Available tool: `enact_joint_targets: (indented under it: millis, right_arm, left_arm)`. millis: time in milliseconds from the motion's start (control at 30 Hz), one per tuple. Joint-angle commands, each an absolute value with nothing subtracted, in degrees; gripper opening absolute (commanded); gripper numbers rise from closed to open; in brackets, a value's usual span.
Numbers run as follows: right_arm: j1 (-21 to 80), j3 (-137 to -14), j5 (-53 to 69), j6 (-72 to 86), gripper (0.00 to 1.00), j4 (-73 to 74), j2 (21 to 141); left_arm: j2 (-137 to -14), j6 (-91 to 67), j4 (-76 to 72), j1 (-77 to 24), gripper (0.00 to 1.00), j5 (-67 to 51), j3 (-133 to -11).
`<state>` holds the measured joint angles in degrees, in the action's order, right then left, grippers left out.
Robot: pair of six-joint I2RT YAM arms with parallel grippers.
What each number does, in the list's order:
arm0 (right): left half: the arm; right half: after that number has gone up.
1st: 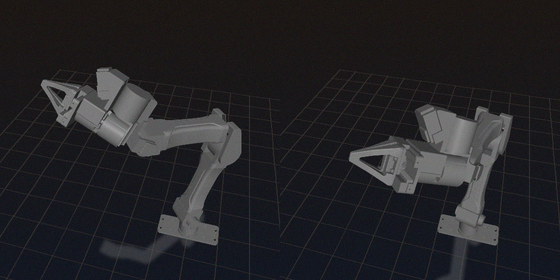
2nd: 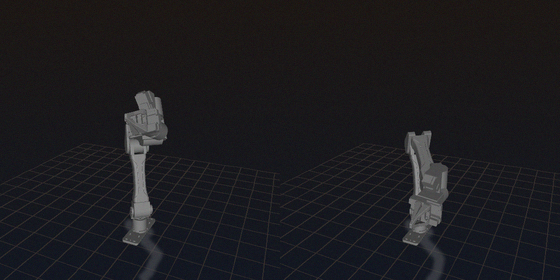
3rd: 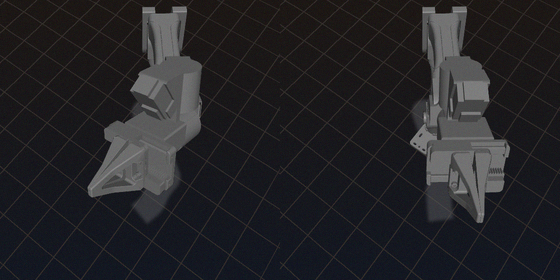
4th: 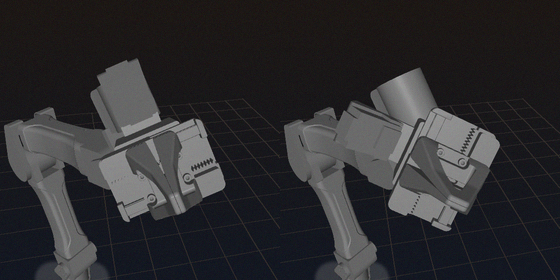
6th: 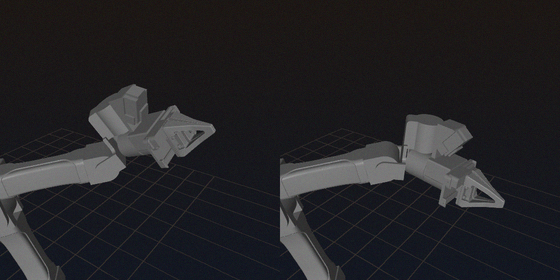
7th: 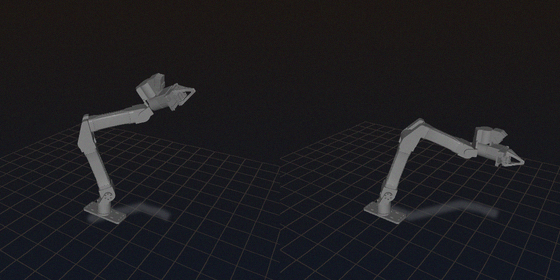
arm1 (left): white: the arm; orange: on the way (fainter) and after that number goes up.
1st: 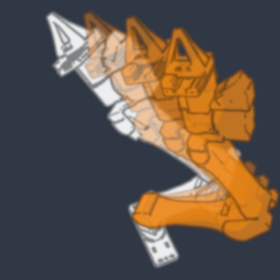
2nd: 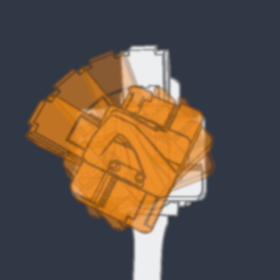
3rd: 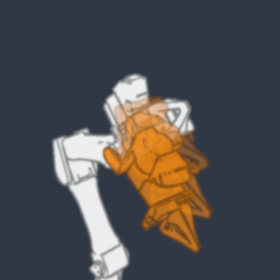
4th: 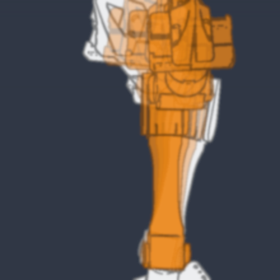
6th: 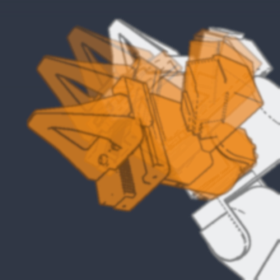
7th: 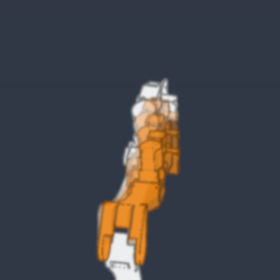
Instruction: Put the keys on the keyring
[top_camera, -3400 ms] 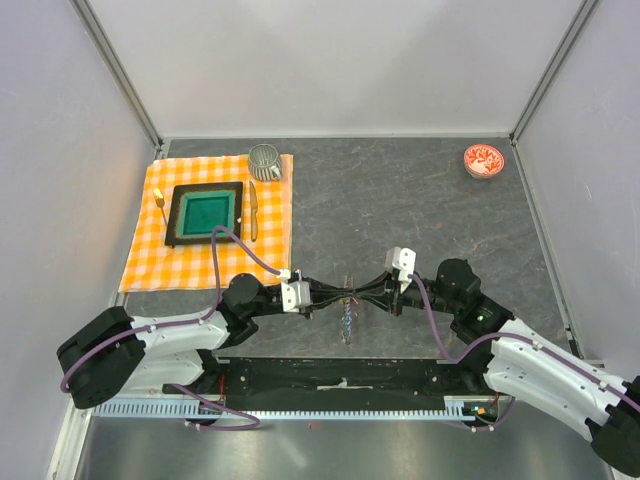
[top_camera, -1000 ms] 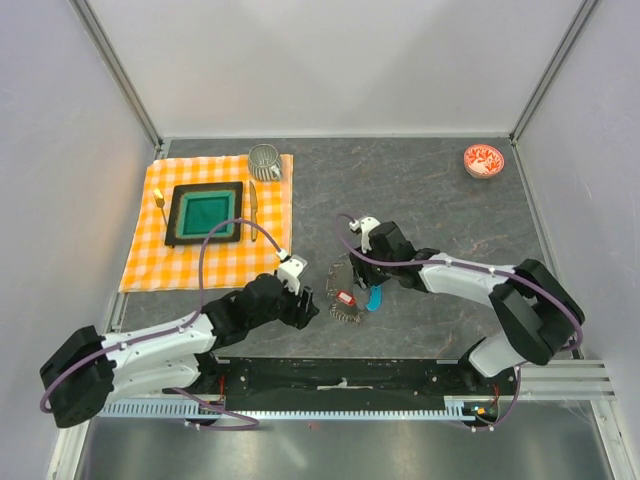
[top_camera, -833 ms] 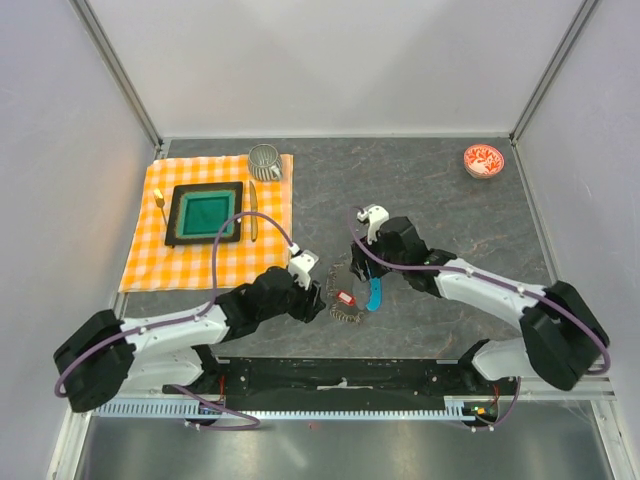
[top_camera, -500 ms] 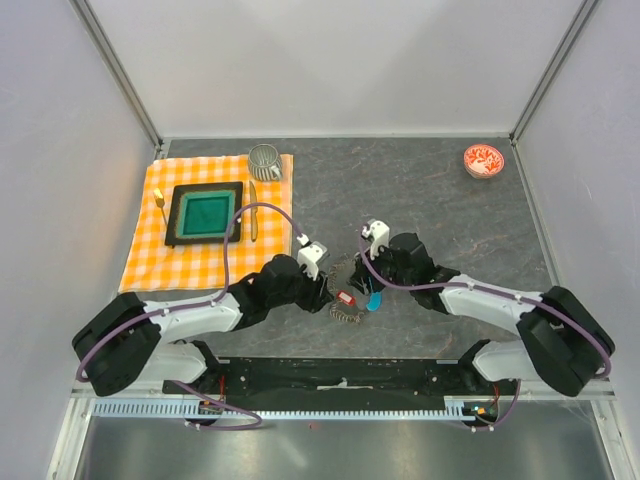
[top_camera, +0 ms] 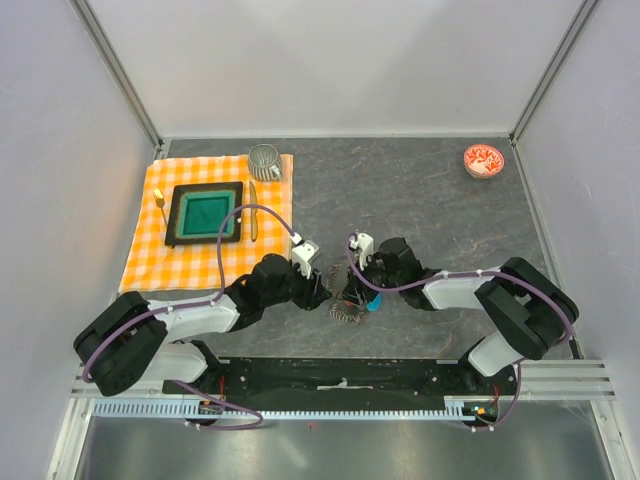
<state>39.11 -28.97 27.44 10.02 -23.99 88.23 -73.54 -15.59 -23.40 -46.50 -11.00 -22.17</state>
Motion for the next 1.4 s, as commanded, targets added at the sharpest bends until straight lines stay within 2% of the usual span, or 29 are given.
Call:
enact_joint_targets:
  millis: [0, 200, 333, 667, 867, 1167, 1367]
  right_arm:
    - [39.0, -31.3, 30.8, 8.2, 0.47, -28.7, 89.6]
    - [39.0, -32.1, 32.3, 7.0, 0.45, -28.9, 91.5]
    - [39.0, -33.0, 32.8, 6.6, 0.4, -28.3, 93.0]
    - [39.0, -32.2, 33.0, 5.6, 0.06, -27.6, 90.9]
    - [39.1, -31.3, 33.1, 5.4, 0.0, -28.2, 89.4]
    - [39.1, -30.8, 33.3, 5.2, 0.0, -28.4, 88.8]
    - [39.1, -30.8, 33.1, 4.8, 0.0, -28.0, 88.6]
  left_arm:
    - [-73.8, -15.4, -27.8, -46.1, 0.47, -12.9, -22.1]
    - [-74.1, -15.0, -28.1, -45.8, 0.47, -13.1, -21.4]
    - [-74.8, -15.0, -28.5, -45.7, 0.47, -13.7, -21.5]
    - [-75.1, -14.4, -28.8, -44.6, 0.47, -15.3, -21.4]
    - [-78.0, -13.4, -26.9, -43.7, 0.46, -18.1, -23.9]
    - [-81.4, -12.2, -26.0, -43.6, 0.44, -23.5, -26.5]
    - [-78.6, -0.1, -23.2, -42.6, 0.38, -23.1, -26.5]
